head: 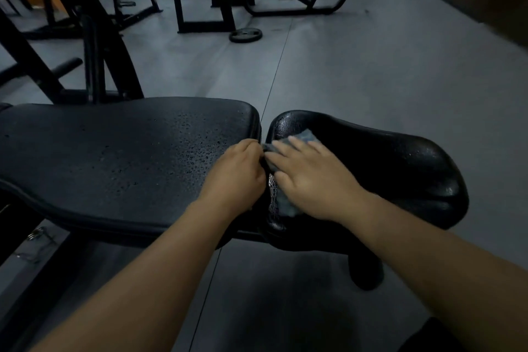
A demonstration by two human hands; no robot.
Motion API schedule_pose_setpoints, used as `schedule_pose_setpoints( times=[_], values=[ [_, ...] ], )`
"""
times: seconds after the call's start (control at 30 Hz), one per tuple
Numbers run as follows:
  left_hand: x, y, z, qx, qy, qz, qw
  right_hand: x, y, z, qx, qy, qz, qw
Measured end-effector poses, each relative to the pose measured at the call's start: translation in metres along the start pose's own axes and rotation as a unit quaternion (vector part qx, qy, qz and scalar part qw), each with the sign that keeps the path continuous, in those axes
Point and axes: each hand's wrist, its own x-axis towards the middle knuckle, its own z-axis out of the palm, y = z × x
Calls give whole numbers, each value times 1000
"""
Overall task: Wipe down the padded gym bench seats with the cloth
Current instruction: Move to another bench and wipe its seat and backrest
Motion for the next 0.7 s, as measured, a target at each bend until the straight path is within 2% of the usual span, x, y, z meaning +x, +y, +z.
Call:
schedule_pose_setpoints(
  times=[0.07, 0.2, 0.27, 0.37, 0.43, 0.5, 0.63, 0.7],
  values=[
    [1, -3, -1, 3, 2, 16, 1000, -8, 26, -5, -4, -6, 21, 1000],
    [-7, -5, 0, 3, 0, 20, 1000, 49, 52, -3, -8, -32, 155, 987],
    [-9, -5, 1, -2, 1, 14, 1000, 71, 30, 2, -7, -38, 149, 988],
    [-6, -5, -3, -13, -8, 11, 1000, 46, -4, 10, -14, -8, 45, 999],
    [-1, -6, -6, -26, -8, 5, 1000, 13, -8, 5, 15, 11, 9, 1000],
    [0, -5, -6, -33, 1, 4, 999, 12, 6, 4, 11, 2, 27, 1000],
    [0, -13, -7, -39, -29, 25, 999, 68, 9, 9, -15, -27, 141, 989],
    [8, -29, -15, -19, -55, 56, 997, 81, -7, 17, -17, -21, 129, 991]
  ],
)
